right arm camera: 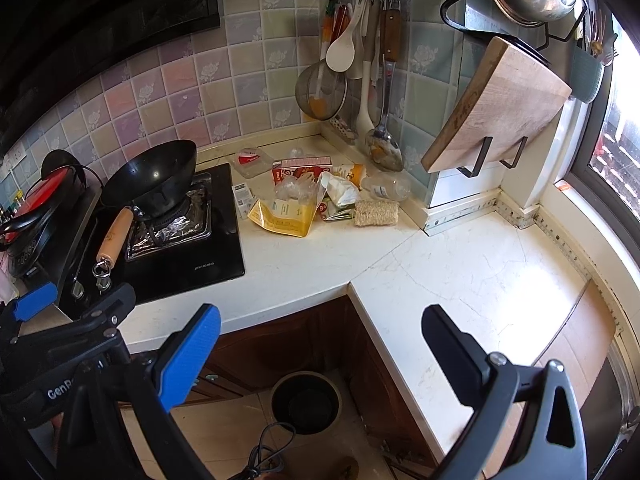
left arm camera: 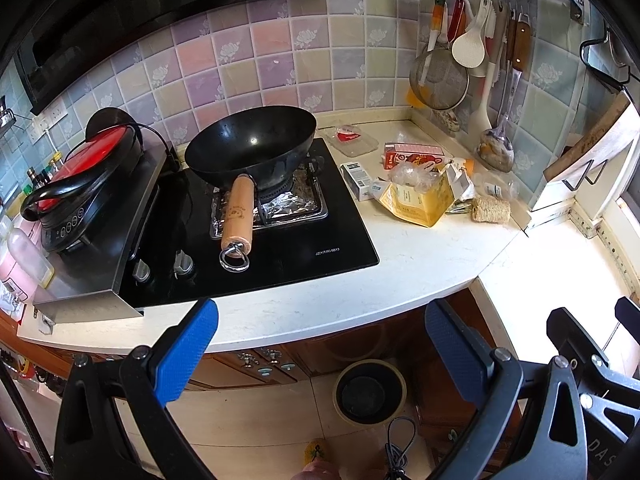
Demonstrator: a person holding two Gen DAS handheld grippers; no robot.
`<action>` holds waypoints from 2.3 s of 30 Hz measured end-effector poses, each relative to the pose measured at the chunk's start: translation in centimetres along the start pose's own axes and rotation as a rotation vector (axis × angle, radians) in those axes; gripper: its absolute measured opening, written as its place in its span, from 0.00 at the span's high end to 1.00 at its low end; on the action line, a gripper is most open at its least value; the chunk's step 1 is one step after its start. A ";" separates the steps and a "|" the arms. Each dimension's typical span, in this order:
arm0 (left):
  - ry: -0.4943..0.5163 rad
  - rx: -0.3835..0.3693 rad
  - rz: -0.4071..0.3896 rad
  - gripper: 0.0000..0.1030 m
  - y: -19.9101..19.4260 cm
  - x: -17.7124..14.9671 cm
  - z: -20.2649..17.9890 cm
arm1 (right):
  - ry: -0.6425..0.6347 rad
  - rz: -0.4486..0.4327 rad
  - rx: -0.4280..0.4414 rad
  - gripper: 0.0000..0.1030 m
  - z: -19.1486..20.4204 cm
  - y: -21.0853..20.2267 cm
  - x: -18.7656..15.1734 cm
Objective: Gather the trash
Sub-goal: 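Move both tools toward the trash on the counter, then grasp the white milk carton with the left gripper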
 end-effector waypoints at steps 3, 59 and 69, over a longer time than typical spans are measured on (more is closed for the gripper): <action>0.007 0.000 0.005 0.01 0.2 0.0 -0.3 | 0.001 -0.002 0.006 0.04 0.3 -0.2 -0.7; 0.007 -0.003 0.071 0.01 4.3 3.5 -6.0 | -0.046 0.031 0.108 0.07 -5.5 5.0 2.4; 0.160 -0.165 0.196 0.01 13.6 11.1 -8.5 | 0.035 0.076 0.132 0.20 -4.5 12.2 6.1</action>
Point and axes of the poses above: each gripper's, at about its wrist camera, not at the fingertips, and y roughly the way its jaws point, z to its left, x to its top, the point moved 9 cm from there along y, roughly the way its jaws point, and after that the axes turned 4 degrees about x, right-handed, at the moved point
